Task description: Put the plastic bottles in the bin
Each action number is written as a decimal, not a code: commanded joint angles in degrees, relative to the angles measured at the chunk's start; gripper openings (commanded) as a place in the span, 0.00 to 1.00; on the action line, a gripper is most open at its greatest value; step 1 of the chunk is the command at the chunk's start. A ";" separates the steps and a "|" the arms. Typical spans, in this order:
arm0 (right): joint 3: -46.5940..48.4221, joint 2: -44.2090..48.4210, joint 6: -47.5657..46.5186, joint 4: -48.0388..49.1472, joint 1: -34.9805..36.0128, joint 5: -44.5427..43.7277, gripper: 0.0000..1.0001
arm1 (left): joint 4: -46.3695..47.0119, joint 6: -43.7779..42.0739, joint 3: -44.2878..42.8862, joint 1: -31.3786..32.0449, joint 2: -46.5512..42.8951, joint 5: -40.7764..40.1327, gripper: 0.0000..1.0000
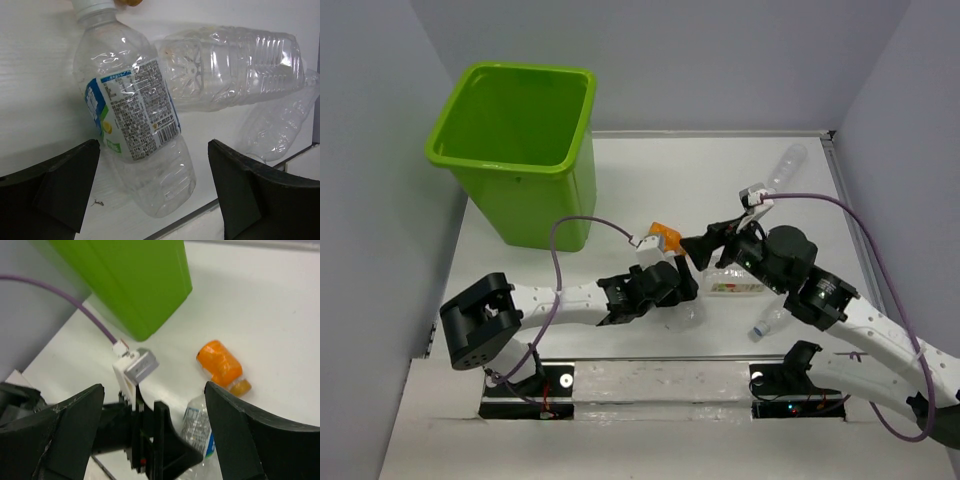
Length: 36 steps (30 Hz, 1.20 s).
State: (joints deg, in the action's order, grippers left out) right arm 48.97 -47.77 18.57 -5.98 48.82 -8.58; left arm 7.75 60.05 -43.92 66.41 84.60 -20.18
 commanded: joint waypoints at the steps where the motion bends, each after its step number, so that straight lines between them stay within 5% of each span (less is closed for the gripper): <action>1: -3.61 6.01 4.54 -2.10 0.23 0.31 0.88 | -1.50 -2.22 -5.72 0.38 4.33 -5.56 0.99; 8: -7.40 9.70 5.87 -2.02 0.23 4.27 0.89 | -7.66 -3.01 -10.04 0.38 11.55 -8.82 0.99; 11: -8.01 10.76 5.60 -2.02 0.23 5.15 0.90 | -10.47 -3.63 -11.45 0.47 13.75 -9.78 0.90; 16: -9.68 12.69 5.95 -2.98 0.23 2.62 0.96 | -15.03 -3.63 -11.80 3.01 12.70 -13.72 0.62; 23: -10.48 9.81 2.98 -5.62 0.23 -4.43 0.96 | -24.60 -3.10 -13.03 8.64 -2.82 -20.15 0.55; 29: -0.46 5.33 -8.63 -7.29 0.23 -8.98 0.86 | -35.95 -5.82 -19.44 8.73 -19.36 -29.11 0.51; 36: 4.90 -7.41 -13.37 -7.21 -1.35 -7.96 0.83 | -28.00 -23.11 -25.94 3.58 -33.17 -38.35 0.47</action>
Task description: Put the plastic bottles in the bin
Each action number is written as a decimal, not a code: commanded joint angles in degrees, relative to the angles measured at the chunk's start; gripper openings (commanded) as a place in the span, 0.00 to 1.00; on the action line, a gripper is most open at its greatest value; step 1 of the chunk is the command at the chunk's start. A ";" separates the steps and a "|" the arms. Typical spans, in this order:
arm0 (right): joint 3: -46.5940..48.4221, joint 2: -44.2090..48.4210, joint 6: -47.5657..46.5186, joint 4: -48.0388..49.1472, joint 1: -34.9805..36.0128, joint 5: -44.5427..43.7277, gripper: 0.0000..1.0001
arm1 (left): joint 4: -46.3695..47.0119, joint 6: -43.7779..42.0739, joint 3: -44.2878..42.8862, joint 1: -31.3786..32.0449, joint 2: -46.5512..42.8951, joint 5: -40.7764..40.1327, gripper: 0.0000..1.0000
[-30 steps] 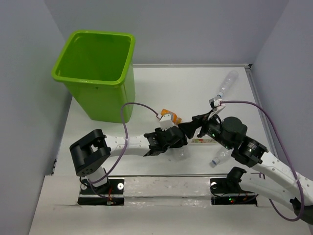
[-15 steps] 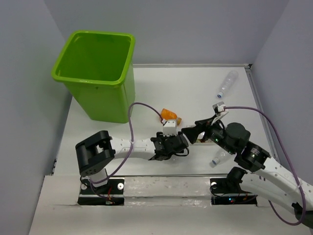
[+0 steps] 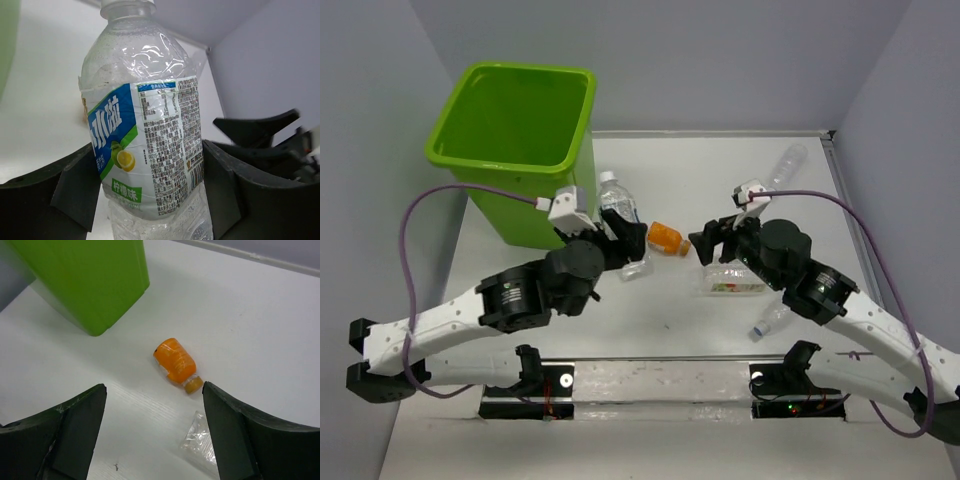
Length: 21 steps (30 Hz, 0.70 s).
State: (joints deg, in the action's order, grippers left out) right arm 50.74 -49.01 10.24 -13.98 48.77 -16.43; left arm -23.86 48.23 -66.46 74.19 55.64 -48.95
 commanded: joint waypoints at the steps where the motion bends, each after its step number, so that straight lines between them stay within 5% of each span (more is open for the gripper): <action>1: 3.57 -9.66 -6.19 0.97 -2.88 3.64 0.84 | 6.16 -14.36 -4.90 -5.71 -6.05 -8.98 0.47; 5: 6.03 -19.50 -9.52 1.41 -5.79 12.28 0.91 | 15.06 -29.55 -13.04 -15.64 -3.45 -3.97 0.47; 9: 9.19 -27.17 -14.10 1.50 -8.60 19.57 0.99 | 14.63 -35.90 -24.75 -26.10 5.52 4.36 0.48; 16: 14.56 -38.78 -17.53 1.41 -11.94 29.08 1.00 | 13.32 -37.69 -39.25 -44.90 18.44 16.59 0.50; 21: 17.99 -44.93 -18.85 1.06 -11.95 29.70 0.99 | 12.43 -34.25 -39.19 -56.16 25.13 24.24 0.53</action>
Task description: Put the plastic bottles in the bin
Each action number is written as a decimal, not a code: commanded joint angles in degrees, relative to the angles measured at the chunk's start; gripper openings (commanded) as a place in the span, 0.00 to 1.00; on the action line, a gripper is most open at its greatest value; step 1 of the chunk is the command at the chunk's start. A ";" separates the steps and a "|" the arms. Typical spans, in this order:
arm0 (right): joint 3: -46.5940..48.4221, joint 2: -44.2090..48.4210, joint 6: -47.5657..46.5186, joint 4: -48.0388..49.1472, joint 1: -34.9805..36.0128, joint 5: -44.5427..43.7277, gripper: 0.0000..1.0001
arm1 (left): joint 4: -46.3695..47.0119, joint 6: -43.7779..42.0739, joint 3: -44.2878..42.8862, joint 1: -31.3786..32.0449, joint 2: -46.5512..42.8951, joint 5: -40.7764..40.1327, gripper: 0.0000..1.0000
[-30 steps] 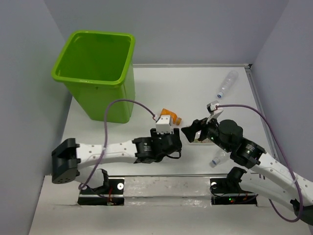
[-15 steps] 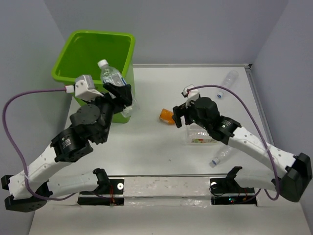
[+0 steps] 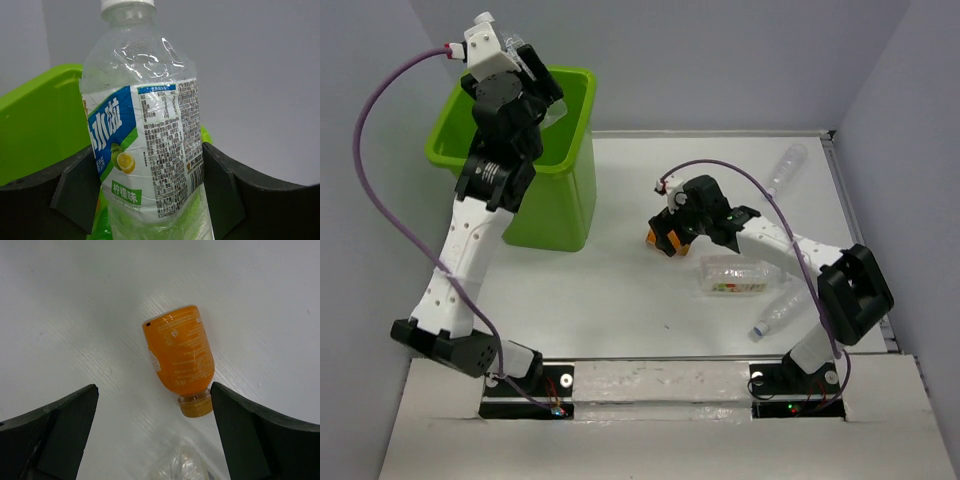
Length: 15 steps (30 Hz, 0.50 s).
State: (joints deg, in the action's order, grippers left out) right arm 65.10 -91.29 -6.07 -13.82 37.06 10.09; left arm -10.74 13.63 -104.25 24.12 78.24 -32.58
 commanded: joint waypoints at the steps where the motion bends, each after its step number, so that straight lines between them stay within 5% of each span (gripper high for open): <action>1: 4.06 -4.32 -2.90 0.90 -0.23 3.18 0.99 | -0.68 0.35 -1.22 -8.10 4.36 8.49 0.59; 2: 4.59 -5.12 -3.07 0.90 -0.23 3.18 0.99 | -0.86 0.52 -1.31 -8.91 5.16 8.58 0.67; 3: 5.55 -5.91 -3.25 0.99 -0.23 3.18 0.99 | -1.12 0.87 -1.48 -10.48 6.04 9.63 0.86; 5: 6.52 -7.58 -3.60 0.91 -0.23 2.58 0.99 | -1.91 2.27 -2.10 -11.89 7.19 11.39 0.99; 10: 8.55 -12.86 -4.30 0.55 -0.23 1.34 0.98 | -0.51 4.30 0.70 -12.25 2.55 18.24 0.99; 15: 10.92 -16.63 -3.78 0.73 -0.76 -0.16 0.91 | 3.36 8.42 10.87 -11.56 -14.28 32.17 0.99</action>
State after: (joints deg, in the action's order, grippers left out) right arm 72.75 -106.32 -9.43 -13.82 36.71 10.70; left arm -14.02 18.65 -97.93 11.90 78.22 -12.73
